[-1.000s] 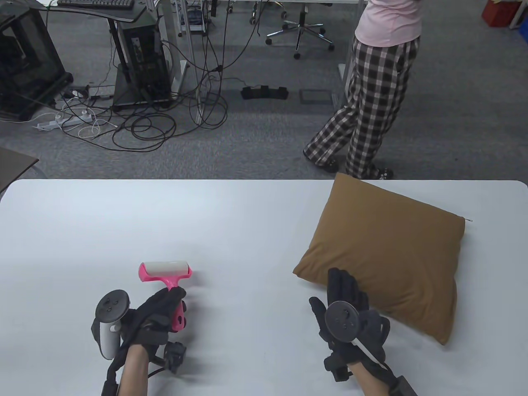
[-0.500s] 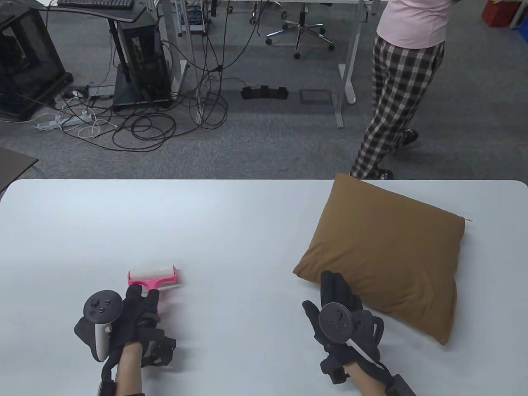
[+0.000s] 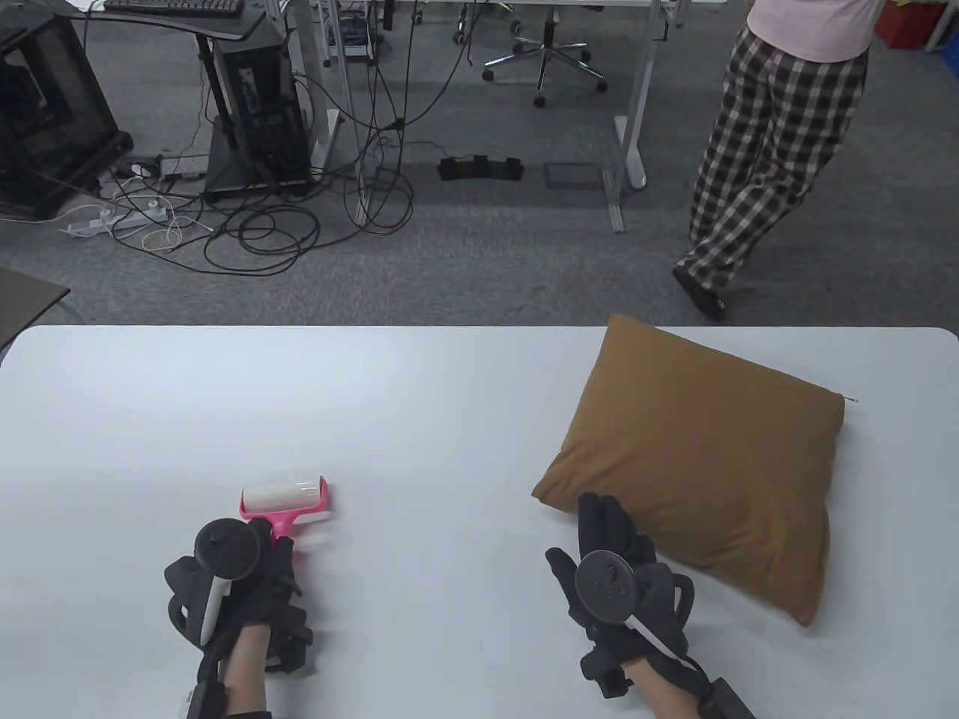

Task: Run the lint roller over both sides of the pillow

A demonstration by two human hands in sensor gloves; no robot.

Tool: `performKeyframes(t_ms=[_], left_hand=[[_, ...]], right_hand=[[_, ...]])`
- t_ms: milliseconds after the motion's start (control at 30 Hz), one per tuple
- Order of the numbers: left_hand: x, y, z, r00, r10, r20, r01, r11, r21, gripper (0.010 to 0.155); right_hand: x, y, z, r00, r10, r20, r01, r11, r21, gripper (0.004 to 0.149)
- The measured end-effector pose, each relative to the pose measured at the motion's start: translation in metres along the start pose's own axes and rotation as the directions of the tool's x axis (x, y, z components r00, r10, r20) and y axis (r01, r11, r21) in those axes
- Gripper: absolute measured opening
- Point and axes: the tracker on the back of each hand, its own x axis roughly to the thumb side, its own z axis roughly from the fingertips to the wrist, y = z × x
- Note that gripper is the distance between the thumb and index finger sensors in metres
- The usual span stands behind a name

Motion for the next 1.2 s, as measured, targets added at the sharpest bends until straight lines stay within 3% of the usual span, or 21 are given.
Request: performKeyframes(t_ms=[167, 300, 433, 667, 867, 1200], left_hand=[[0.012, 0.010, 0.014, 0.999, -0.014, 0.030, 0.012, 0.997, 0.074, 0.077], [0.038, 0.014, 0.034, 0.977, 0.004, 0.211, -0.029, 0.993, 0.114, 0.085], [0.077, -0.004, 0.055, 0.882, 0.013, 0.470, -0.035, 0.999, 0.038, 0.088], [0.122, -0.037, 0.075, 0.759, -0.111, 0.641, 0.164, 0.986, -0.023, 0.090], [0.135, -0.056, 0.078, 0.662, -0.282, 0.694, 0.352, 0.935, 0.043, 0.089], [0.131, -0.059, 0.074, 0.697, -0.239, 0.676, 0.324, 0.946, 0.001, 0.087]], right_hand=[[0.003, 0.001, 0.000, 1.000, 0.019, 0.011, -0.019, 1.000, 0.000, 0.076], [0.006, 0.003, 0.002, 0.999, 0.042, 0.022, -0.042, 0.999, 0.004, 0.076], [0.010, 0.006, 0.003, 0.995, 0.091, 0.043, -0.092, 0.996, 0.020, 0.077], [0.014, 0.016, 0.002, 0.985, 0.163, 0.066, -0.167, 0.983, 0.073, 0.079], [0.016, 0.023, 0.002, 0.979, 0.192, 0.075, -0.199, 0.974, 0.105, 0.079], [0.020, 0.032, 0.002, 0.975, 0.202, 0.089, -0.214, 0.965, 0.154, 0.079]])
